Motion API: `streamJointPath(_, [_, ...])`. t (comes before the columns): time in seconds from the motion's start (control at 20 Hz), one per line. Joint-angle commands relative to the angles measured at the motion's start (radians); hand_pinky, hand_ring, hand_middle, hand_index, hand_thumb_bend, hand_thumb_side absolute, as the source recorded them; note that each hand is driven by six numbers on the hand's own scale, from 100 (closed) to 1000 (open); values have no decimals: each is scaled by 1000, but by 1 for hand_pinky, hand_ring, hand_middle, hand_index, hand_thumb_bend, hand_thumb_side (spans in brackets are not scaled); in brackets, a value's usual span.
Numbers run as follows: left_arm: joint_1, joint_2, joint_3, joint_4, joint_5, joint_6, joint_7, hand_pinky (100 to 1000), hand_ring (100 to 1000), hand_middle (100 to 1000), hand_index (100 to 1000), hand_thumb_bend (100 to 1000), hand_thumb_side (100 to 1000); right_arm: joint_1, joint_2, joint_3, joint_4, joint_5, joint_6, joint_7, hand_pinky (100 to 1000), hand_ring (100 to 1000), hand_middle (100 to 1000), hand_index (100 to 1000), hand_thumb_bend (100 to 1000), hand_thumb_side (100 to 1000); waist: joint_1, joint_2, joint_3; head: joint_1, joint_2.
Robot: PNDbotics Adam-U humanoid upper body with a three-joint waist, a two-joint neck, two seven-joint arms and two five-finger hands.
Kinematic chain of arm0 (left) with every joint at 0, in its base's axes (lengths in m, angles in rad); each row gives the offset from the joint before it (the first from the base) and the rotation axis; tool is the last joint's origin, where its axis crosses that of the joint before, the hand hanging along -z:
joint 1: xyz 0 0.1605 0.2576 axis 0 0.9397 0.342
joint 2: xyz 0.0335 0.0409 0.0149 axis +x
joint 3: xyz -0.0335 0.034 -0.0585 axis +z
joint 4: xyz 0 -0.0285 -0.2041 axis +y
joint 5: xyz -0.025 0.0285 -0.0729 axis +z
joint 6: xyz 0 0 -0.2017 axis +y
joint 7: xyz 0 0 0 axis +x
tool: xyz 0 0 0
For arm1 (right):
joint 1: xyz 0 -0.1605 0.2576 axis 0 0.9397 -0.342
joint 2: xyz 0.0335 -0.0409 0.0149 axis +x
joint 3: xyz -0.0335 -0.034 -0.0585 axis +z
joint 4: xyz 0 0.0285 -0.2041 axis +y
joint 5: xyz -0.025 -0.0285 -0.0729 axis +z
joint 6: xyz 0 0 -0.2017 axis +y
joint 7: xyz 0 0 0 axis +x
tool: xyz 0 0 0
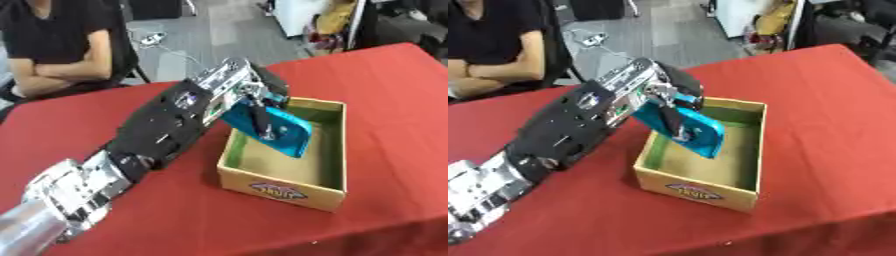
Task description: Pick up objects on the table and place them in the box.
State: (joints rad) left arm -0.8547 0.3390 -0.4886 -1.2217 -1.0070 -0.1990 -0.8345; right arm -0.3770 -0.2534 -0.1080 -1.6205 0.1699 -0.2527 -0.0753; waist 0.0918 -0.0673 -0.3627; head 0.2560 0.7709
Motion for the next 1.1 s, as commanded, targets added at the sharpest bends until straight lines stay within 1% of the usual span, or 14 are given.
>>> streamJointPath(0.05, [-15, 6, 3, -14, -7, -9, 4, 341, 100, 100, 147, 100, 435, -21, -2, -1, -18, 2, -1, 3, 605, 802, 824, 994, 397, 974, -6, -9, -2, 13, -1])
streamJointPath(0.2, [-13, 2, 2, -16, -11, -11, 11, 347, 100, 100, 154, 100, 431, -21, -1, 0, -18, 2, 0, 3, 605, 802, 824, 994, 398, 973, -6, -9, -2, 14, -1])
streamJointPath(0.4, [-12, 1, -1, -31, -15, -20, 22, 487, 196, 202, 256, 100, 428, -22, -1, 1, -19, 1, -1, 3, 605, 802, 824, 994, 397, 972, -6, -8, -2, 13, -1])
streamJointPath(0.45, [-12, 2, -2, -34, -16, -23, 23, 468, 178, 184, 237, 100, 441, -22, -1, 1, -19, 1, -1, 3, 605, 802, 824, 994, 397, 972, -6, -8, -2, 13, -1])
streamJointPath(0.5, [-11, 3, -4, -36, -18, -28, 21, 566, 282, 277, 341, 100, 353, -22, -1, 1, -19, 1, -1, 3, 605, 802, 824, 994, 399, 972, -6, -8, -2, 13, -1])
streamJointPath(0.6, [-9, 4, -6, -39, -21, -44, 9, 631, 378, 369, 431, 100, 345, -22, -1, 1, -19, 0, -1, 4, 605, 802, 824, 994, 398, 972, -6, -8, -2, 12, -1])
streamJointPath(0.65, [-8, 5, -6, -40, -23, -52, 1, 618, 359, 352, 416, 100, 339, -22, -1, 1, -19, 0, -1, 3, 605, 802, 824, 994, 398, 972, -6, -8, -2, 12, -1])
streamJointPath(0.7, [-7, 6, -6, -41, -25, -61, -8, 686, 459, 444, 508, 395, 398, -22, -1, 1, -19, 1, -1, 3, 605, 802, 824, 994, 400, 972, -6, -8, -1, 11, -1])
streamJointPath(0.8, [-7, 7, -4, -45, -27, -75, -25, 711, 500, 475, 539, 528, 431, -22, -1, 2, -19, 1, -1, 4, 605, 802, 824, 994, 401, 971, -6, -8, -1, 10, -1])
streamJointPath(0.85, [-7, 8, -3, -47, -28, -81, -31, 709, 497, 473, 537, 512, 426, -22, -2, 2, -19, 1, -1, 4, 605, 802, 824, 994, 401, 971, -6, -8, -1, 10, -1])
streamJointPath(0.95, [-6, 9, -1, -52, -29, -90, -39, 726, 523, 490, 553, 604, 453, -21, -2, 2, -19, 1, -1, 4, 605, 802, 824, 994, 400, 970, -6, -7, 0, 10, -1])
streamJointPath(1.0, [-5, 10, 0, -53, -29, -93, -41, 738, 534, 502, 561, 724, 490, -21, -2, 2, -19, 0, -1, 3, 605, 802, 824, 994, 400, 970, -6, -7, 0, 10, -1])
streamJointPath(1.05, [-5, 10, 0, -55, -28, -96, -43, 737, 533, 501, 560, 713, 486, -21, -2, 2, -19, 0, -1, 3, 604, 802, 824, 994, 400, 970, -6, -7, 1, 10, -1])
streamJointPath(1.1, [-4, 11, 1, -57, -27, -99, -45, 744, 540, 508, 567, 811, 524, -21, -2, 2, -19, 0, -1, 3, 604, 802, 824, 994, 401, 970, -6, -7, 1, 10, -1])
